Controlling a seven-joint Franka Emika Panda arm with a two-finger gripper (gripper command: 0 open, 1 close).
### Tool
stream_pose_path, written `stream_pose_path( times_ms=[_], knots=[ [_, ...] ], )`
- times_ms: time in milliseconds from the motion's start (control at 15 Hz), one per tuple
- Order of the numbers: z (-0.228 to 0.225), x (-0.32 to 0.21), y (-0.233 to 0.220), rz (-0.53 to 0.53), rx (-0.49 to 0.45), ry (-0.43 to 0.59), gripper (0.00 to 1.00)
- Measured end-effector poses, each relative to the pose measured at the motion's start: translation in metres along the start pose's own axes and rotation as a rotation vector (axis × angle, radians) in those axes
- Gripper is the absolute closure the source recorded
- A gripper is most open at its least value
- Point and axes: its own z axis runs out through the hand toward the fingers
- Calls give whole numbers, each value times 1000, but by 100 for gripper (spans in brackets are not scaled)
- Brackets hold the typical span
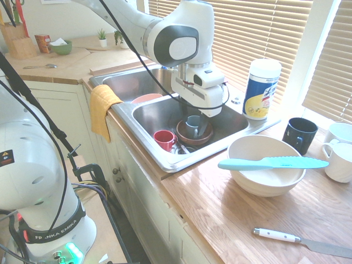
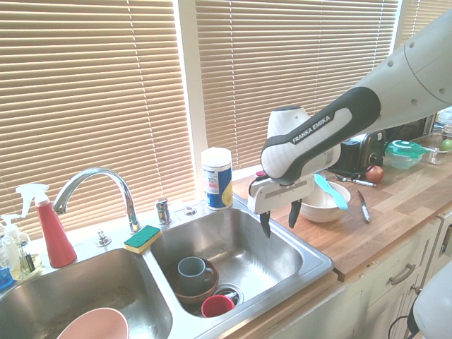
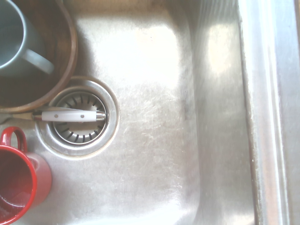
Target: Put the knife into the sink
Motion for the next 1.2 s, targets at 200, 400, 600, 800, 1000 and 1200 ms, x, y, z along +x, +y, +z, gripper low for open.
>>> stream_pose_path(
  times_ms=[200, 400, 600, 800, 1000, 1200],
  knots=[
    [-3, 5, 0, 10, 6, 7, 0],
    [-40, 32, 2, 54, 41, 62, 0],
    [-90, 69, 37, 157, 34, 106, 0],
    [-91, 99, 80, 287, -2, 116, 0],
    [-73, 121, 118, 387, -38, 91, 0],
    [-57, 134, 136, 427, -50, 76, 0]
  ],
)
